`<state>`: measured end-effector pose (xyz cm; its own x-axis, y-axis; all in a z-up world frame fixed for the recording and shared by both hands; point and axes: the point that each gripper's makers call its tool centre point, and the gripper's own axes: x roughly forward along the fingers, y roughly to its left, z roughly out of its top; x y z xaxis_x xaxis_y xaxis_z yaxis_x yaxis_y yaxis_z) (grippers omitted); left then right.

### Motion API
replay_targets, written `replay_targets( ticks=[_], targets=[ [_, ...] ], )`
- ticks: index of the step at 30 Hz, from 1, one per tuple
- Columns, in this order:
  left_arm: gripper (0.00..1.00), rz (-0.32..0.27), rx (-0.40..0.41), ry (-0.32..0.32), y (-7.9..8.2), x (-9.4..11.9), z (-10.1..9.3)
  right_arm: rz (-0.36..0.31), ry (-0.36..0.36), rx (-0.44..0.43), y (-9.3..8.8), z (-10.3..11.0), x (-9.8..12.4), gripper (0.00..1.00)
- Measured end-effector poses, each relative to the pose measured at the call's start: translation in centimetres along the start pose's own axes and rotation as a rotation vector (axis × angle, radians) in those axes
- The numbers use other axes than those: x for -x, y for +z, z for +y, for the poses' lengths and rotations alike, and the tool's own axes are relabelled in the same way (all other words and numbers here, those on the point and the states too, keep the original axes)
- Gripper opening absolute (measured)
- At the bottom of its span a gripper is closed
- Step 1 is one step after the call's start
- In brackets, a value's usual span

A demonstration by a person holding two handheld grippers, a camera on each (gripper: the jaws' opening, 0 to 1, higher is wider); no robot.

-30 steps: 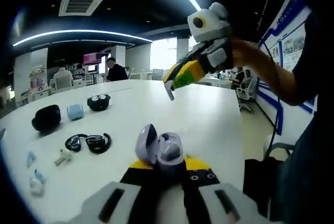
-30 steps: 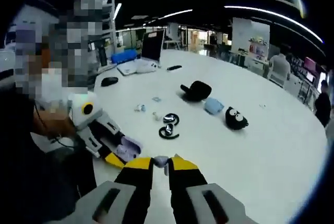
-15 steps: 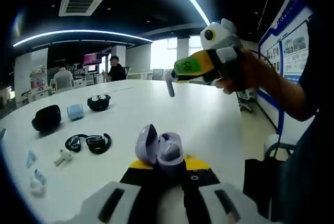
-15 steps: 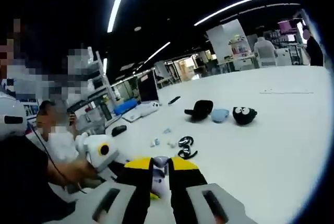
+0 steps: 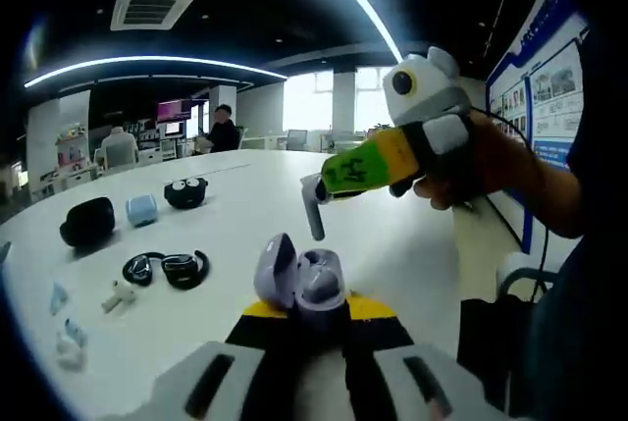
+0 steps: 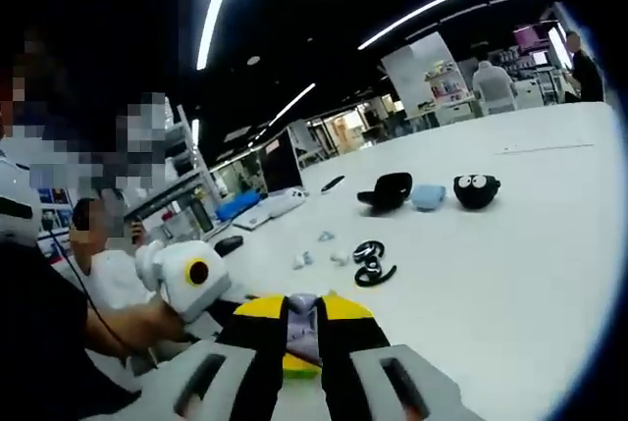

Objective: Pick up the earbuds from the table and place the earbuds into the earbud case

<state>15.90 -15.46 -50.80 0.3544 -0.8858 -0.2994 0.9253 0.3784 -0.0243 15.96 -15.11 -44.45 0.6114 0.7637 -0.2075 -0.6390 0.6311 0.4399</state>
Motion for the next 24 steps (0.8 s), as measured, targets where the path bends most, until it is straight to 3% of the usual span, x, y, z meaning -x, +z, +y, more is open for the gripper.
replay_targets(
  ticks=[11,24],
  targets=[
    [0.19,0.000,-0.001,0.001,0.0,0.0,0.0,0.015,-0.069,0.087,-0.9,-0.2,-0.1,0.11],
    [0.19,0.000,-0.001,0.004,0.0,0.0,0.0,-0.023,-0.171,0.166,-1.4,-0.4,-0.3,0.11]
  ],
)
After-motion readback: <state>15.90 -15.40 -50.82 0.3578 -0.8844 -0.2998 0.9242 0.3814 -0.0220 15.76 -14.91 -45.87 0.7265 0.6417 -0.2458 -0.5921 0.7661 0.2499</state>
